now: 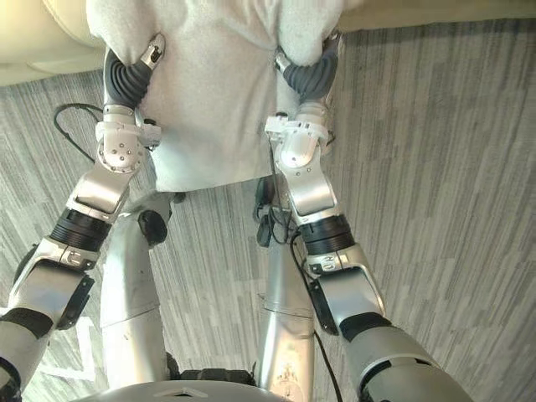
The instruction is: Pick up cushions and gather them together orderly.
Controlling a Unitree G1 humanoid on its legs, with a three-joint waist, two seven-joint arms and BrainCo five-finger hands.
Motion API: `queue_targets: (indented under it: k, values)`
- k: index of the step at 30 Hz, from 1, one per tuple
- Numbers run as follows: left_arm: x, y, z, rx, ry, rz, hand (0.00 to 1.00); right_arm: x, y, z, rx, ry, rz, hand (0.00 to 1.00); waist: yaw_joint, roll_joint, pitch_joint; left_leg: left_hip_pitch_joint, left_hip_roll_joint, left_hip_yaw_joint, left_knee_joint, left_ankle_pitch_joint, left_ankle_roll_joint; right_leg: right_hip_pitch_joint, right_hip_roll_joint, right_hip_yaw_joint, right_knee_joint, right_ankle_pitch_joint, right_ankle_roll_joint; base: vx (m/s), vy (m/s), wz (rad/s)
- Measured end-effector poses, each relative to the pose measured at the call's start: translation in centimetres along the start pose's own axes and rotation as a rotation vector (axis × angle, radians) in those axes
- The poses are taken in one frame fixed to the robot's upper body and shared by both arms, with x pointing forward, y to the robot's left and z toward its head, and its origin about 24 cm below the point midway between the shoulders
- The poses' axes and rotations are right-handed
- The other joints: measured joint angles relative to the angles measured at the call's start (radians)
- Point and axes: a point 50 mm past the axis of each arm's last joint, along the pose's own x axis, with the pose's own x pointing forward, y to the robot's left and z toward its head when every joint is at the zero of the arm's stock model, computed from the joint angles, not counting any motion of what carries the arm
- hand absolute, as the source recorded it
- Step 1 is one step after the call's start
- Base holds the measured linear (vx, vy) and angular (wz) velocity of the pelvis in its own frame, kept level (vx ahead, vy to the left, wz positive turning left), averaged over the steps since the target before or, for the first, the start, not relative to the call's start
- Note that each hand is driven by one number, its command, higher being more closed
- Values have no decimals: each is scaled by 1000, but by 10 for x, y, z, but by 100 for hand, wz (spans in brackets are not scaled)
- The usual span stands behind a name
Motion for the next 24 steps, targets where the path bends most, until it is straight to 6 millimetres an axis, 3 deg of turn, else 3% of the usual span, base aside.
queue_targets:
  k: [6,11,14,18,24]
  values:
    - [-35,-2,-11,-82,47,2,100,-39,-4,-19,69,77,51,100,-4,-1,-10,224,-9,4,-69,-4,-11,238,7,-22,-91,8,5,8,-21,3]
    - [-81,-2,-36,-112,164,-40,100,-87,-11,-45,100,207,134,100,-1,-7,-32,467,-30,17,-135,-26,-27,494,7,-27,-198,14,19,49,-5,2]
    - [-121,1,-52,-134,264,-66,100,-126,-16,-62,85,313,229,100,-1,-24,-93,619,-42,30,-177,-44,-28,661,11,-31,-285,20,30,120,34,3]
    - [-157,10,-61,-155,356,-78,100,-161,-26,-66,107,392,293,100,5,-43,-187,748,-52,49,-248,-58,-40,801,15,-41,-396,37,36,101,40,0]
    - [-194,11,-74,-185,478,-125,100,-197,-34,-79,141,541,318,100,1,-44,-299,906,-78,83,-380,-29,-47,972,25,-41,-593,108,44,118,18,-8]
